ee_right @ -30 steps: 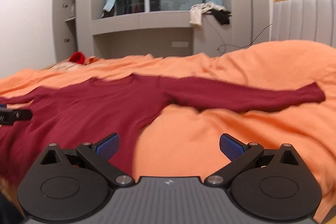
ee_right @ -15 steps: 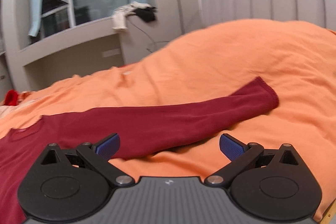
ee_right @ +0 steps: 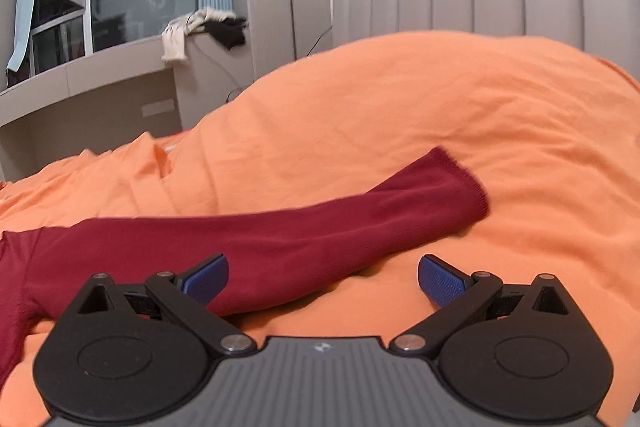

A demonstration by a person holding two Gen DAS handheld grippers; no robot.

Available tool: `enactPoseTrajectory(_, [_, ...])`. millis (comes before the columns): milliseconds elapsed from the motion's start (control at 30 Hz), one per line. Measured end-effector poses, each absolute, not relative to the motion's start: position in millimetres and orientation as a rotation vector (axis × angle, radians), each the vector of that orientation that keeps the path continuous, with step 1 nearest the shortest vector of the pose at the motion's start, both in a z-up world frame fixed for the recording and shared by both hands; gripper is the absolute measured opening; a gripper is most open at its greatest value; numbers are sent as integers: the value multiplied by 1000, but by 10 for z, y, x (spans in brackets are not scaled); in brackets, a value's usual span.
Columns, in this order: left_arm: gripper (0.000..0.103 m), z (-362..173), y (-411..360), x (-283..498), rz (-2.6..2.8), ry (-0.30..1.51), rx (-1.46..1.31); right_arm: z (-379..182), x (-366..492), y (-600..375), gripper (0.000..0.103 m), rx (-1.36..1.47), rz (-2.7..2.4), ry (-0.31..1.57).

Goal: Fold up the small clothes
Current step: 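Move the right tool to a sleeve cuff while the left tool hovers over the shirt body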

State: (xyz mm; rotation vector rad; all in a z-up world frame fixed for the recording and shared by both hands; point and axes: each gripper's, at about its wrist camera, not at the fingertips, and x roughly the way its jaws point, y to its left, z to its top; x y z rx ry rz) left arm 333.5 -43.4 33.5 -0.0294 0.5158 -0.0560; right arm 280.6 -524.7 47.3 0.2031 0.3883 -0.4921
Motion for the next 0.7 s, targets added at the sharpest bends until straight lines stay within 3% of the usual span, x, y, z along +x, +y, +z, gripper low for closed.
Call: enactPoseTrajectory(700, [102,168,-581,3253,-80,507,80,482,2860,-5365,103,193,-550,435])
